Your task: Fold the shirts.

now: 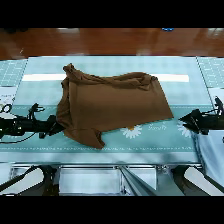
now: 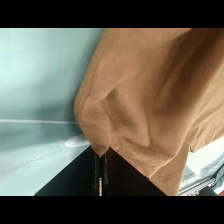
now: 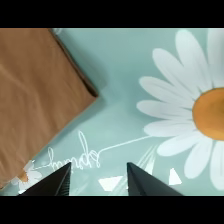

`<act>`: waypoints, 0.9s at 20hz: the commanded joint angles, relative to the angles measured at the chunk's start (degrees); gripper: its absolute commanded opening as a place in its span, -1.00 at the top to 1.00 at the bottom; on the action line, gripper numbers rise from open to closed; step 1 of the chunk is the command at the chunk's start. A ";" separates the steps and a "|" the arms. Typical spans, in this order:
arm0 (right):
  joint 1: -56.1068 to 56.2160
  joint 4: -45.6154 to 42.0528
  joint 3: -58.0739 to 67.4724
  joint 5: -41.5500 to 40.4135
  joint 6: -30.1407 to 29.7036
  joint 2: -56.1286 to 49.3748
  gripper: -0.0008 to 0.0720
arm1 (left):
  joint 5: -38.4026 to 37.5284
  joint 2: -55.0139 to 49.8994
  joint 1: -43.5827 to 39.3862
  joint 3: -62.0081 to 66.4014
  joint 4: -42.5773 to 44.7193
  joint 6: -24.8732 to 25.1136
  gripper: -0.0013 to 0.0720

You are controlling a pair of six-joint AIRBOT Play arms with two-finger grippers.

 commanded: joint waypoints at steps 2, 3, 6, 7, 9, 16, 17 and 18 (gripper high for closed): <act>3.13 3.82 0.66 -2.16 -1.53 -6.75 -0.13 | -0.35 -0.02 -0.07 0.15 -0.37 0.17 0.92; 5.31 3.76 1.79 -3.06 -1.60 -8.66 -0.13 | -0.52 -0.02 -0.07 0.15 -0.35 0.17 0.92; 9.22 5.88 6.21 -5.20 -0.87 -14.08 -0.13 | -0.26 -0.02 -0.07 0.15 -0.35 0.17 0.92; 10.43 6.58 8.04 -5.16 -0.87 -16.20 -0.13 | -0.11 -0.04 -0.07 0.15 -0.35 0.17 0.92; 13.05 6.73 11.37 -6.03 0.52 -19.93 -0.13 | 0.37 -0.04 -0.07 0.15 -0.37 0.11 0.92; 22.56 6.78 19.61 -4.92 1.20 -25.62 0.91 | 1.64 -0.02 -0.07 0.50 -2.27 -0.04 0.92; 23.43 6.75 22.08 -2.29 1.29 -25.59 0.91 | 1.44 0.00 -0.07 1.49 -2.51 -0.07 0.92; 24.15 6.73 25.57 1.46 1.68 -25.05 0.91 | 0.15 0.15 -0.04 3.69 -2.60 -0.07 0.92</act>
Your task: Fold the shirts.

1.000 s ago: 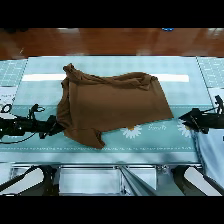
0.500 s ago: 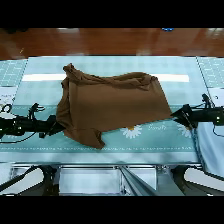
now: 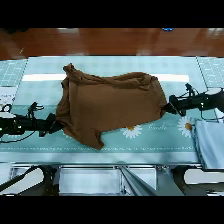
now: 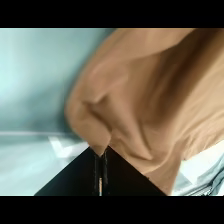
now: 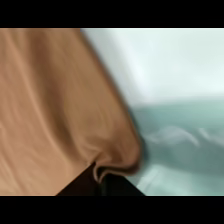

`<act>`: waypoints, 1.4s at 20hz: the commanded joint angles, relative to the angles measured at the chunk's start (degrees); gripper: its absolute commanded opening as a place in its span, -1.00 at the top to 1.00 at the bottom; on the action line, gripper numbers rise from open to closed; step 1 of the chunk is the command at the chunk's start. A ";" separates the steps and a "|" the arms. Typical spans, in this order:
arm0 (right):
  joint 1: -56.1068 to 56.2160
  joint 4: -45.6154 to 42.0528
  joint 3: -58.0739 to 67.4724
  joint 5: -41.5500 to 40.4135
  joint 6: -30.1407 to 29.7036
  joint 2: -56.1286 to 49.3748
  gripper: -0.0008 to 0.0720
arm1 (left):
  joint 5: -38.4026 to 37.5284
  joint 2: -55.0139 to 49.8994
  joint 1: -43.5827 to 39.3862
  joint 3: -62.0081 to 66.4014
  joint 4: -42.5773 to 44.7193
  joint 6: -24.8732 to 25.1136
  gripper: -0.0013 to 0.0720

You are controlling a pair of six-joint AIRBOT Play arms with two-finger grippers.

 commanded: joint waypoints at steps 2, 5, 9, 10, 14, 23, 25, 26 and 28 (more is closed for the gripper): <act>3.63 0.74 14.40 9.57 1.14 3.23 0.91 | -5.14 1.22 0.20 9.38 -3.63 0.02 0.93; 3.72 -2.12 31.87 8.37 6.73 9.94 0.91 | -8.24 4.28 1.20 24.37 -17.29 0.24 0.93; 3.72 -7.80 54.31 11.45 9.05 16.09 0.91 | -8.00 8.24 1.75 49.62 -22.32 -1.14 0.93; 3.72 -9.09 57.29 11.19 9.20 18.60 0.91 | -7.82 9.29 2.21 54.99 -22.34 -2.05 0.93; 3.72 -12.20 59.98 10.03 7.37 29.83 0.91 | -7.67 16.37 3.02 71.69 -21.70 -2.58 0.93; 3.76 -29.27 59.95 16.92 7.54 49.68 0.91 | -4.98 41.35 -6.34 75.82 19.47 -13.14 0.93; 3.76 -30.45 59.23 19.02 8.46 51.80 0.91 | -6.54 46.27 -14.40 75.80 38.91 -20.74 0.93; 3.76 -30.45 58.60 20.26 8.92 52.46 0.91 | -8.92 47.67 -17.94 75.78 44.13 -23.87 0.93; 3.76 -29.90 55.06 21.64 9.90 53.53 0.91 | -15.34 48.37 -24.17 74.71 47.23 -26.82 0.93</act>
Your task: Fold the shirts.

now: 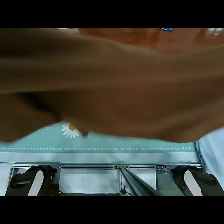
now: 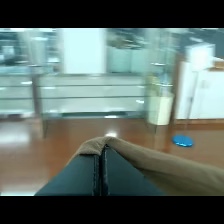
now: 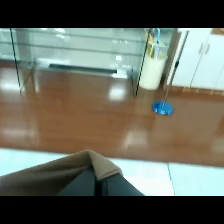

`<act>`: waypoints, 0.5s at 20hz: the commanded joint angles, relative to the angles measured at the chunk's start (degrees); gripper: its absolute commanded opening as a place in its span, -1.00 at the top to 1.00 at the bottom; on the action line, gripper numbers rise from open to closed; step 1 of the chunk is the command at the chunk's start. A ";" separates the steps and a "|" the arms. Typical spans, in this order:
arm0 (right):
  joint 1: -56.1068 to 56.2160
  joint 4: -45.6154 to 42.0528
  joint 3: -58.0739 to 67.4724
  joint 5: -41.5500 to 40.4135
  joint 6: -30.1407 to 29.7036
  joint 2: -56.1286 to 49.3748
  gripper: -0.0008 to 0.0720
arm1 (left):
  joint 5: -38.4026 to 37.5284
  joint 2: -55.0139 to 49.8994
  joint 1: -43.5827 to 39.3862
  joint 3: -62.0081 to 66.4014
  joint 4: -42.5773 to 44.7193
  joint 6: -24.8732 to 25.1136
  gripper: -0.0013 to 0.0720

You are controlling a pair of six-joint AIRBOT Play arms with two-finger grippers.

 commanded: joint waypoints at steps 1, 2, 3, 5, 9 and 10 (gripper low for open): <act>0.00 -1.18 -5.40 3.23 1.46 2.69 0.91 | -8.13 3.39 -11.04 -2.40 16.39 -8.35 0.93; 0.00 -0.39 -8.46 3.45 1.53 2.67 0.91 | -8.50 3.21 -12.87 -5.33 16.65 -9.40 0.93; 0.02 1.01 -11.93 3.43 1.42 2.67 0.91 | -8.46 2.86 -14.08 -8.57 17.35 -10.40 0.93; 0.02 5.14 -19.87 2.75 0.24 1.70 0.91 | -8.22 0.35 -14.78 -15.96 20.81 -13.09 0.93; 0.02 14.71 -33.46 -5.60 -5.70 -6.97 0.91 | 1.70 -13.86 -14.78 -25.83 21.79 -12.81 0.93; 0.02 14.75 -34.88 -7.52 -7.39 -10.97 0.91 | 4.90 -19.23 -14.51 -26.10 21.62 -12.81 0.93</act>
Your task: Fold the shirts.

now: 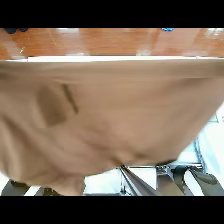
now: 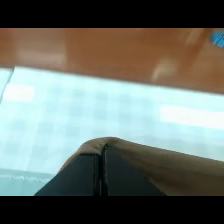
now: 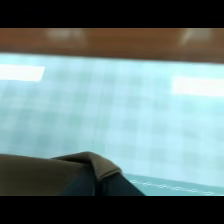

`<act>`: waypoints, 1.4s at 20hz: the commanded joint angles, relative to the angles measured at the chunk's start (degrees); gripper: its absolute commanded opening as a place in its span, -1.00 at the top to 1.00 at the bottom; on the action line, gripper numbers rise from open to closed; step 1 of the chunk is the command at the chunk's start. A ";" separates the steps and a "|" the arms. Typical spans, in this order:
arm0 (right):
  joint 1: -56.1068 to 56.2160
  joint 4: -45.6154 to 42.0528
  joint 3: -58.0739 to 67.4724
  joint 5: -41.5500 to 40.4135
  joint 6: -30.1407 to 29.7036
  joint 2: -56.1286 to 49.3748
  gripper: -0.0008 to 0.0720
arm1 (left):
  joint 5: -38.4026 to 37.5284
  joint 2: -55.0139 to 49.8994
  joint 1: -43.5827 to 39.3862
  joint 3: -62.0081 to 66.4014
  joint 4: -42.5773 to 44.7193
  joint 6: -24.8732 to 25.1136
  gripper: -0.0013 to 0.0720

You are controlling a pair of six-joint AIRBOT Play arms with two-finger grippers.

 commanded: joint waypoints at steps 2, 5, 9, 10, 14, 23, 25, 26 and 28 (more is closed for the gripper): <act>0.02 6.64 -7.78 -9.38 -7.54 -15.10 0.91 | 14.38 -20.15 0.00 -4.63 1.62 -0.68 0.93; 0.04 10.78 -7.45 -16.50 -9.51 -28.24 0.91 | 24.17 -34.77 2.14 -4.00 0.07 -3.28 0.93; 0.02 12.63 -3.93 -25.22 -9.46 -44.02 0.91 | 28.11 -51.21 5.92 1.55 -5.68 -3.28 0.93; 0.02 13.79 -1.51 -26.12 -9.40 -47.80 0.91 | 28.61 -54.14 6.19 3.02 -6.49 -3.32 0.93; 1.27 17.27 10.19 -22.71 -5.49 -60.15 0.91 | 31.23 -61.29 6.62 6.84 -6.64 -7.78 0.93; 0.50 14.38 13.51 -3.30 -1.01 -63.36 0.91 | 8.98 -62.25 9.88 5.97 -12.70 12.00 0.93; 0.39 9.66 13.25 0.20 0.28 -63.39 0.91 | 6.27 -62.25 9.92 4.31 -15.06 13.38 0.93; 0.63 7.78 12.85 1.07 0.79 -63.39 0.91 | 5.79 -62.23 9.92 3.26 -16.76 14.01 0.93; 1.25 6.38 11.76 1.70 0.92 -63.39 0.91 | 5.18 -62.25 9.92 1.33 -19.61 15.37 0.93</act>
